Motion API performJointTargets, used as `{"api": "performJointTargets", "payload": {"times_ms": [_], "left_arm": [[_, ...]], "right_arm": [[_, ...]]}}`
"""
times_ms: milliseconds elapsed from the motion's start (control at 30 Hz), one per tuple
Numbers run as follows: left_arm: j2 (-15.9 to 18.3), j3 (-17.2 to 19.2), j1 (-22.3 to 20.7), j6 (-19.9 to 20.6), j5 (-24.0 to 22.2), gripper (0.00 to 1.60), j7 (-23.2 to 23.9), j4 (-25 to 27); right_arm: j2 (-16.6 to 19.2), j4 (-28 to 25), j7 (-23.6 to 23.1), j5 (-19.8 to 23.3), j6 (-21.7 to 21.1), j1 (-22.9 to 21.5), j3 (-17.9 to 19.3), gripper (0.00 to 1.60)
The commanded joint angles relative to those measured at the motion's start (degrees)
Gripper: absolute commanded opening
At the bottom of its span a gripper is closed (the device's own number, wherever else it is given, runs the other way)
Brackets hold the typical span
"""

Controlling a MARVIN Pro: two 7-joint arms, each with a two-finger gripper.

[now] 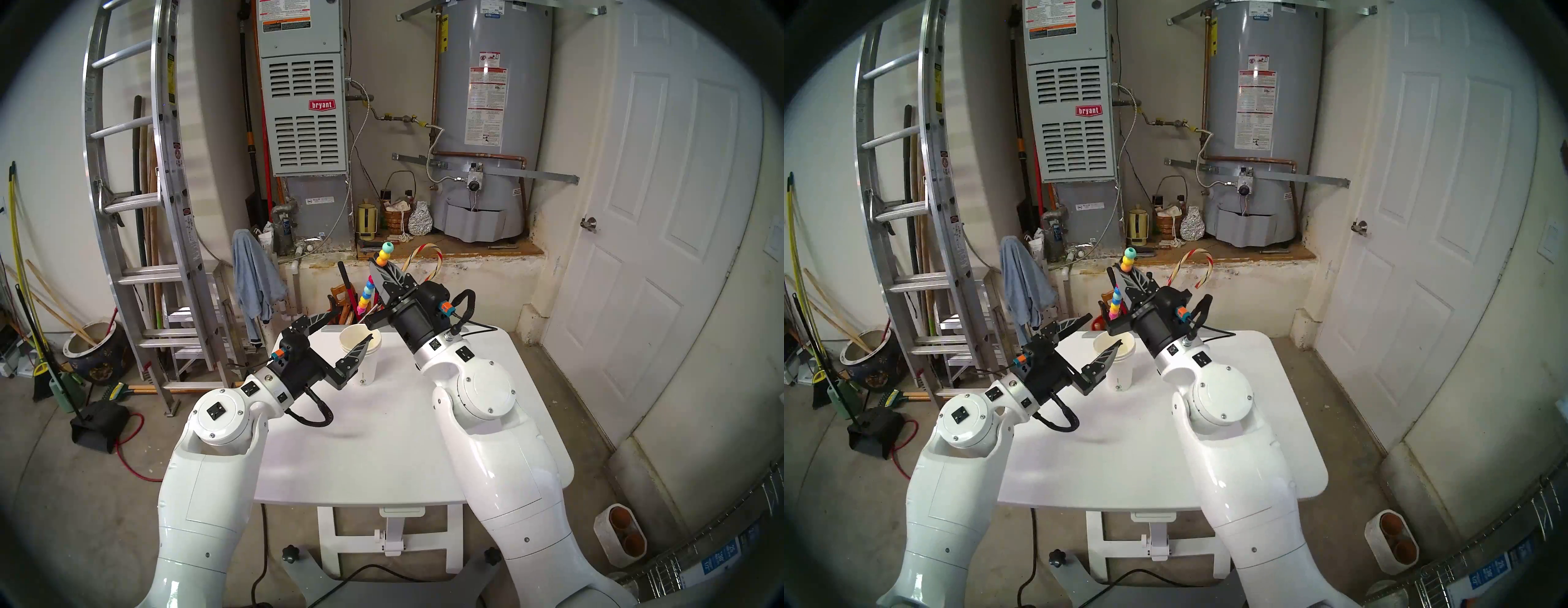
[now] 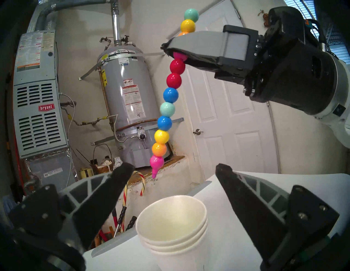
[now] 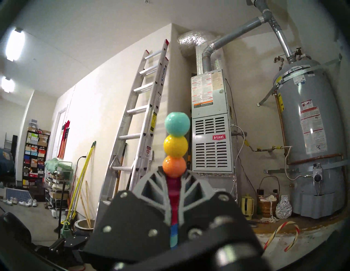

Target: Switch the marker to another color

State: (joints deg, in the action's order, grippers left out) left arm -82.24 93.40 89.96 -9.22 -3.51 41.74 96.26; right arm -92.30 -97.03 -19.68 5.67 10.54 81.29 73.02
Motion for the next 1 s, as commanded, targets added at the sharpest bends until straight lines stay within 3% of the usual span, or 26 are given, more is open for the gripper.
{"api": "performJointTargets", "payload": {"times_ms": [0,300,800,867,967], "left_arm": [[-1.2,-1.3,-4.0,-0.9,2.2,1.60,-2.1,-0.9],[-1.8,-1.6,-6.1,-1.1,3.2,1.60,-3.4,-1.9],[-2.0,-2.0,-5.9,-0.6,2.7,1.60,-2.7,-0.1],[-2.0,-2.0,-6.0,-0.6,2.7,1.43,-2.7,-0.1],[-2.1,-2.1,-6.1,-0.6,3.0,1.50,-2.7,-0.2]], "right_arm": [[-0.7,-2.4,-0.2,0.7,0.7,-0.8,-0.3,0.00],[-0.3,-1.8,-0.3,0.9,1.0,-0.4,-0.3,0.00],[-0.6,0.3,-0.5,0.8,1.7,-1.0,-0.5,0.00],[-0.7,0.5,-0.4,0.7,1.8,-1.0,-0.6,0.00],[-0.6,0.7,-0.5,0.8,1.8,-1.0,-0.5,0.00]]}}
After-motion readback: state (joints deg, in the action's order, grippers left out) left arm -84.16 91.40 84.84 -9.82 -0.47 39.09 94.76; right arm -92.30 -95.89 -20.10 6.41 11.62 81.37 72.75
